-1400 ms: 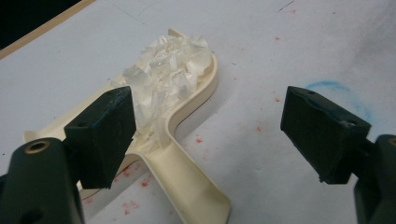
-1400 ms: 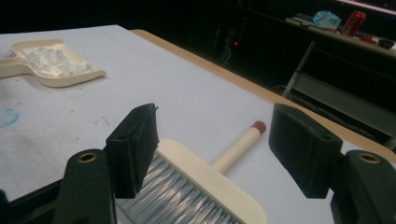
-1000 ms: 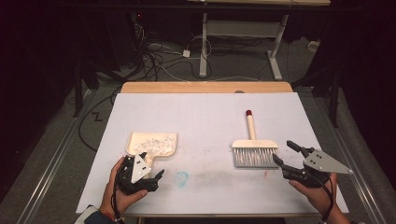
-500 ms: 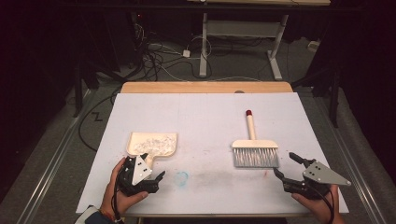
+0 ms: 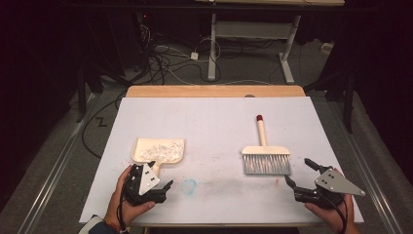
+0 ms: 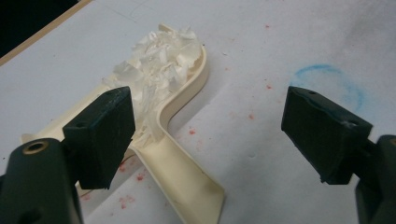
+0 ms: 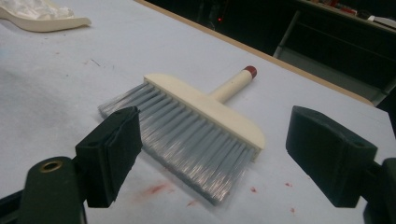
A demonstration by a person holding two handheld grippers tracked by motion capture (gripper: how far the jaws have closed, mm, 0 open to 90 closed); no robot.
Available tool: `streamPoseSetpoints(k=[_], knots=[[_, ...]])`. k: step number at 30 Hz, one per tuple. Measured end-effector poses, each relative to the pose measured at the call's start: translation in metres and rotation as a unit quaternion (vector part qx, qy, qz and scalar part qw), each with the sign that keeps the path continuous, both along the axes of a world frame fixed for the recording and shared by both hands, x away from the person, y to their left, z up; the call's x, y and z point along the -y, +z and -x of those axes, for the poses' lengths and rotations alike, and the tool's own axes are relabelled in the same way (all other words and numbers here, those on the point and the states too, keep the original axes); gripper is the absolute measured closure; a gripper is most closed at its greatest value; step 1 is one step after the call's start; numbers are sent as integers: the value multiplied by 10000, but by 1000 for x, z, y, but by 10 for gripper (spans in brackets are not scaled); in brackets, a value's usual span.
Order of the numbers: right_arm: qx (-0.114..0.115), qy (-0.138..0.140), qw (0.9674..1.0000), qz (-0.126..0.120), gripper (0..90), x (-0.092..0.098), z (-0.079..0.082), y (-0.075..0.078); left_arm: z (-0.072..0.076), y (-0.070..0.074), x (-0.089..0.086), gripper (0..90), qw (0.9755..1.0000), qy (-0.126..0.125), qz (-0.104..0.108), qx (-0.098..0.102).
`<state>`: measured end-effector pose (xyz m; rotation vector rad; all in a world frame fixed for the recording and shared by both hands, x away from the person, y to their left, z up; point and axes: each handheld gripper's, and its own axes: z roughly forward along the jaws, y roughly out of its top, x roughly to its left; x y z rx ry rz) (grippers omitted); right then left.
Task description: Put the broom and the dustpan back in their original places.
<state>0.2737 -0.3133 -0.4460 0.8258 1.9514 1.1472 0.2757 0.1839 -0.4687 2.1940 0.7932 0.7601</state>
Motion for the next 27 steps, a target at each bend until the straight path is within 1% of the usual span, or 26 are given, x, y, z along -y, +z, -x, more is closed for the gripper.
streamPoseSetpoints(k=[2, 4, 6, 7, 9, 14, 21, 23, 27], knots=[[19, -2, 10000, -9, 187, -1, 1, 1, 1, 0, 0, 168, 10000, -21, -25, -8], [42, 8, 10000, 45, 191, -2, 2, 2, 2, 0, 0, 168, 10000, -26, -9, 20], [40, 24, 10000, 7, 192, -3, 3, 2, 2, 1, 0, 168, 10000, -47, 9, 37], [48, -1, 10000, 31, 192, -3, 4, 2, 2, 1, 1, 168, 10000, -57, 14, 39], [73, 19, 10000, 56, 193, -3, 4, 2, 1, 0, 2, 168, 10000, -85, -18, 3], [20, -6, 10000, 34, 194, -2, 3, 1, 0, 0, 3, 168, 9999, -93, -43, -11], [35, 16, 10000, 51, 195, -2, 3, 1, 0, 0, 3, 168, 9999, -91, -41, -15], [36, 21, 10000, 60, 195, -3, 3, 1, 0, -1, 3, 168, 9999, -103, -42, -43], [8, 6, 10000, 83, 195, -3, 3, 1, -1, -1, 4, 168, 9999, -115, -48, -58]])
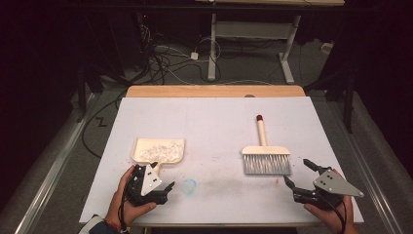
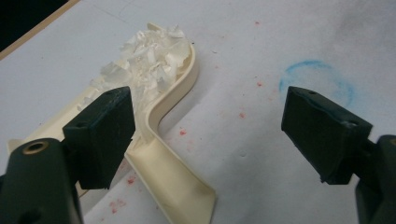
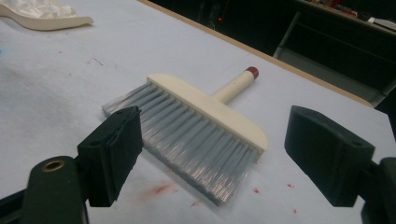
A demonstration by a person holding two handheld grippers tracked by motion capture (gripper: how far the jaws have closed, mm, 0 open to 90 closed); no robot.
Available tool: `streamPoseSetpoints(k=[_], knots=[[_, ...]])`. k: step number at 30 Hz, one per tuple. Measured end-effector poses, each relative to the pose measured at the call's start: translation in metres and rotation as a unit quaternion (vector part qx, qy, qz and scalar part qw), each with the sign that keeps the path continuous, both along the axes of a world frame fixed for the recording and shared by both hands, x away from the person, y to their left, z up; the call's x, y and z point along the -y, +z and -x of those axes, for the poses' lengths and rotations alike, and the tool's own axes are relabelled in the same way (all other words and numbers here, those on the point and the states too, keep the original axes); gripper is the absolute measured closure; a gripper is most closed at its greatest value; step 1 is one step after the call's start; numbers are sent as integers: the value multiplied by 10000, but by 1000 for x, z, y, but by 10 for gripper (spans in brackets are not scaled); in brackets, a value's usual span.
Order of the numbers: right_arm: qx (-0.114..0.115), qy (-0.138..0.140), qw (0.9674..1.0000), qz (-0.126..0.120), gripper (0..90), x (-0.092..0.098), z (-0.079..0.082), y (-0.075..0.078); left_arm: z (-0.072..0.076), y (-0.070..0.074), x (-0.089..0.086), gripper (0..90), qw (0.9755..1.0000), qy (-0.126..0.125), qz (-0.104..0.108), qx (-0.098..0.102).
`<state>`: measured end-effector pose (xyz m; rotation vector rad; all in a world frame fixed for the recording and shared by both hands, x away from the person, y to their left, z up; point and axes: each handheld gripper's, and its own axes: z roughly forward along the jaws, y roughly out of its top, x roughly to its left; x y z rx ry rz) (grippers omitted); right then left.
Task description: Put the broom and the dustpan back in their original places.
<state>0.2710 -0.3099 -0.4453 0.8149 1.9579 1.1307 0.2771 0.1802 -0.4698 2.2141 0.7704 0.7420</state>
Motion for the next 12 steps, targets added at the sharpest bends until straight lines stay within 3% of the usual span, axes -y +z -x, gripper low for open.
streamPoseSetpoints(k=[12], knots=[[-56, -32, 10000, -17, 195, 2, -3, -1, -4, -1, 3, 168, 10000, 21, 23, -50]])
